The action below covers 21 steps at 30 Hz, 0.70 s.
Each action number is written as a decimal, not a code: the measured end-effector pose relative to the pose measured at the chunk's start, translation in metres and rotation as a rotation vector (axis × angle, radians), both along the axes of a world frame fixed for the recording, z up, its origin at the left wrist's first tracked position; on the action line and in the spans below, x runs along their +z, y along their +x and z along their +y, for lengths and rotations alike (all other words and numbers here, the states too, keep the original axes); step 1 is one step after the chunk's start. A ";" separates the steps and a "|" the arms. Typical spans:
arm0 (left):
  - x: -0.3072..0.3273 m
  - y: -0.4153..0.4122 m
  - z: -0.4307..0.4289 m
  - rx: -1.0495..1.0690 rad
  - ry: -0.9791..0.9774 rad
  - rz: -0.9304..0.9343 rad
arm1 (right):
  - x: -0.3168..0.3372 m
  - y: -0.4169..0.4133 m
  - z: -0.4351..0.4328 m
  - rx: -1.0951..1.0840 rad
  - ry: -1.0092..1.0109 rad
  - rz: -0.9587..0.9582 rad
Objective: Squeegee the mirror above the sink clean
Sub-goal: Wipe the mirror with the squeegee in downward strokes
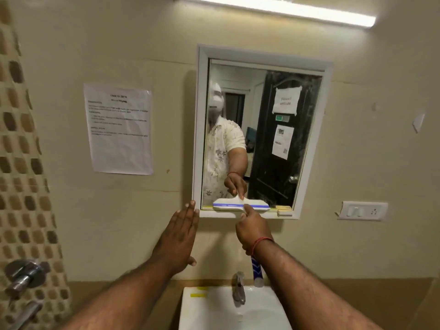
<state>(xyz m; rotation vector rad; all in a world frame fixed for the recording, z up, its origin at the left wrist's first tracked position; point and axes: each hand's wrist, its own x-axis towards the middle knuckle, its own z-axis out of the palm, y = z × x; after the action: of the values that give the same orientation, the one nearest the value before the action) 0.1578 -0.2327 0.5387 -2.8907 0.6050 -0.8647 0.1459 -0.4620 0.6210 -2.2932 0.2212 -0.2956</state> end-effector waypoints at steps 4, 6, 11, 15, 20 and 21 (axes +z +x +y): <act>0.015 0.007 0.019 -0.057 0.040 -0.139 | 0.009 -0.002 -0.005 -0.006 0.053 0.092; 0.033 0.014 0.029 -0.073 0.036 -0.181 | 0.009 -0.008 -0.008 -0.011 0.079 0.114; 0.097 0.042 0.045 -0.134 0.042 -0.264 | 0.044 -0.023 -0.016 0.064 -0.044 -0.084; 0.165 0.065 0.046 -0.182 0.052 -0.348 | 0.094 -0.024 -0.022 0.139 -0.282 -0.270; 0.252 0.080 0.045 -0.225 0.071 -0.444 | 0.151 -0.025 -0.026 0.114 -0.716 -0.399; 0.269 0.081 0.044 -0.224 0.081 -0.464 | 0.162 -0.027 -0.025 0.112 -0.782 -0.418</act>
<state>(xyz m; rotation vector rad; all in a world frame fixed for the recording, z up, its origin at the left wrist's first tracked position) 0.2390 -0.1885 0.8073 -2.4474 0.8896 -1.4408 0.1193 -0.4871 0.7833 -2.9048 -0.2906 -0.9175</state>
